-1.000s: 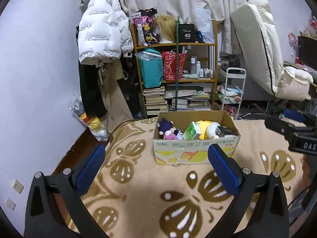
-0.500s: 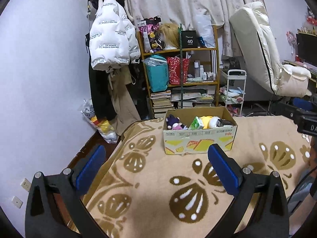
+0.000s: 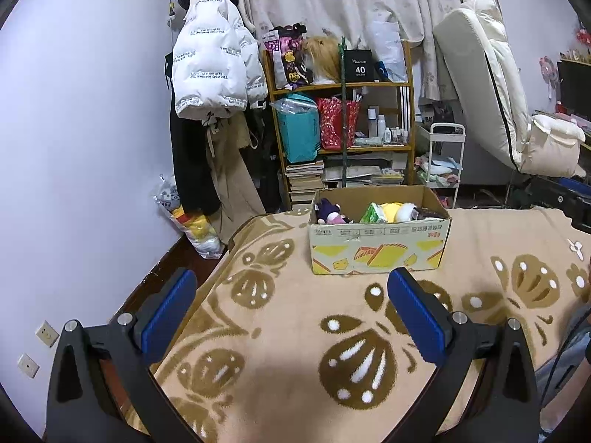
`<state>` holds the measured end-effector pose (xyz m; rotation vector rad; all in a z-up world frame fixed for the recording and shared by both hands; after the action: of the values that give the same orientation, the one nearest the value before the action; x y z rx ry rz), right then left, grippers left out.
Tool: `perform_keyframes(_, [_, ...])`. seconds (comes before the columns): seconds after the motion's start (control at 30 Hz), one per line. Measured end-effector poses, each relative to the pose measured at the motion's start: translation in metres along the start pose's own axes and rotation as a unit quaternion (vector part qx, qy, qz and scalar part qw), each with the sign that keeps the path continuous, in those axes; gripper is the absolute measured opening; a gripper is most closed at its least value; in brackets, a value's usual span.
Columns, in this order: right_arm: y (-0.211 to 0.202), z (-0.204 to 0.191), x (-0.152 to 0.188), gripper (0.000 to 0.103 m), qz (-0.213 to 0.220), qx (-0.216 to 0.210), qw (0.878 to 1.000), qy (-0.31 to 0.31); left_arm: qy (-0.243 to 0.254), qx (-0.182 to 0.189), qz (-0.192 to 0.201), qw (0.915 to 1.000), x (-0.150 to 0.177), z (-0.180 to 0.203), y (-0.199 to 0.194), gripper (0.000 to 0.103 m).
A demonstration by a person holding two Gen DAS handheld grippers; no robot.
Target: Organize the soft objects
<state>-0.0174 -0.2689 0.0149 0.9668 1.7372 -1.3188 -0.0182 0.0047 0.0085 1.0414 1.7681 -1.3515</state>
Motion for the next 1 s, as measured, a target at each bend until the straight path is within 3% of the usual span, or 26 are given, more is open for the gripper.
perform_keyframes(0.57, [0.011,-0.001,0.008,0.103,-0.019,0.005,1.0,-0.004,-0.018,-0.013,-0.018,0.9996,0.002,-0.005,0.015,0.102])
perform_keyframes(1.0, [0.013,0.002,0.014,0.103,-0.023,0.006,1.0,-0.001,-0.01,-0.018,-0.012,0.9997,0.001,-0.002,0.013,0.102])
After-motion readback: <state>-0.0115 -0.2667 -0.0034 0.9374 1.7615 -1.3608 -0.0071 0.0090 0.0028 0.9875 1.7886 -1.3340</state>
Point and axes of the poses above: each gripper's, at about its wrist camera, not at the fingertips, and y roughly the way its jaws point, z to its right, x to its underside, the point moved 1 cm from there along y, roughly the way its jaws point, and after that the axes turned 13 degrees about -x, right-handed, at the moved point
